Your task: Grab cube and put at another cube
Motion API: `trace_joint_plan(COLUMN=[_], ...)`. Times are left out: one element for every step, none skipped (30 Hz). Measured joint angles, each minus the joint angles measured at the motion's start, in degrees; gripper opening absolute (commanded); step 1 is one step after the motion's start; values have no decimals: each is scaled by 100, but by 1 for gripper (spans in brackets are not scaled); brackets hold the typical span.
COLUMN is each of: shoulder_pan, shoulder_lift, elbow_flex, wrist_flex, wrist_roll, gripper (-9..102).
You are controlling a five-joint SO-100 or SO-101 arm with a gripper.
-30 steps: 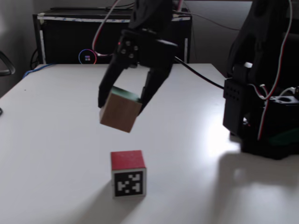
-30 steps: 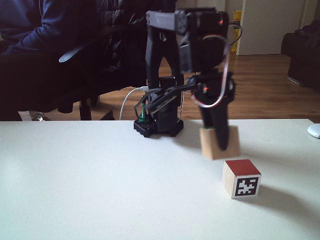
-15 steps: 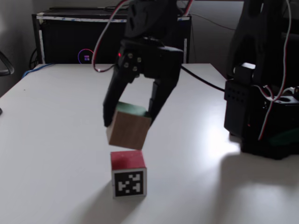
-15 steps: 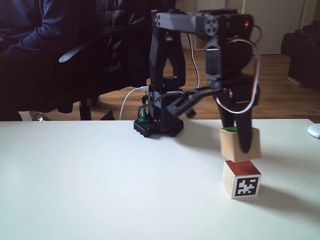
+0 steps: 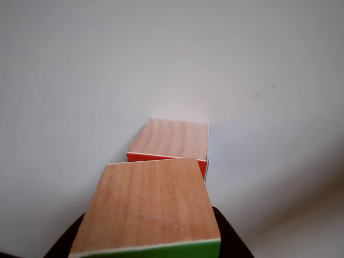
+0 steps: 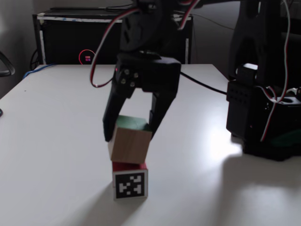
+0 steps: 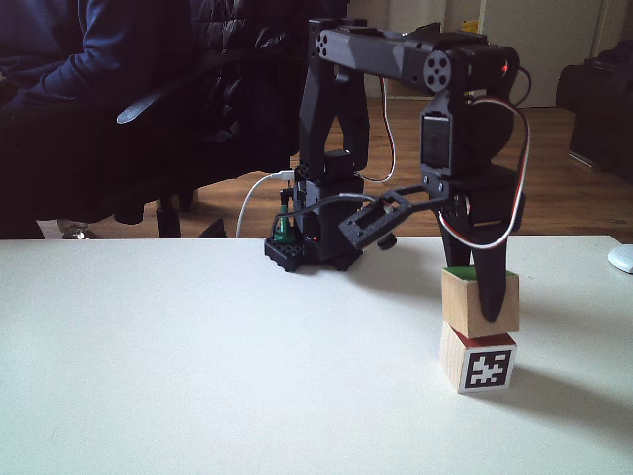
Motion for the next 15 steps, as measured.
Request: trace_joint_plan(shoulder_pan=[0,0,0,0,9,9,9,9,9,9,9,9,0,-35,-79], shoulder_lift=[-35,-79,-123,-158,-193,-229,-246,-246,-264,-281,-290,-290,-290,-281,-229], elbow_flex=[-26,-53,-88,-105,-114,-123,-132,-132,-158,-193,-211,-211,-255,-272,-272], wrist_flex=[0,0,0,-18,-18,0,0,0,44,79,97,149,272,352,387], wrist_roll=[0,-9,-26,-35,-44,-53,-53,-53,-53,-53,-53,-53,-53,-53,-53], gripper=[33,34,37,39,40,42,44,45,47,50,52,52,53,53,53])
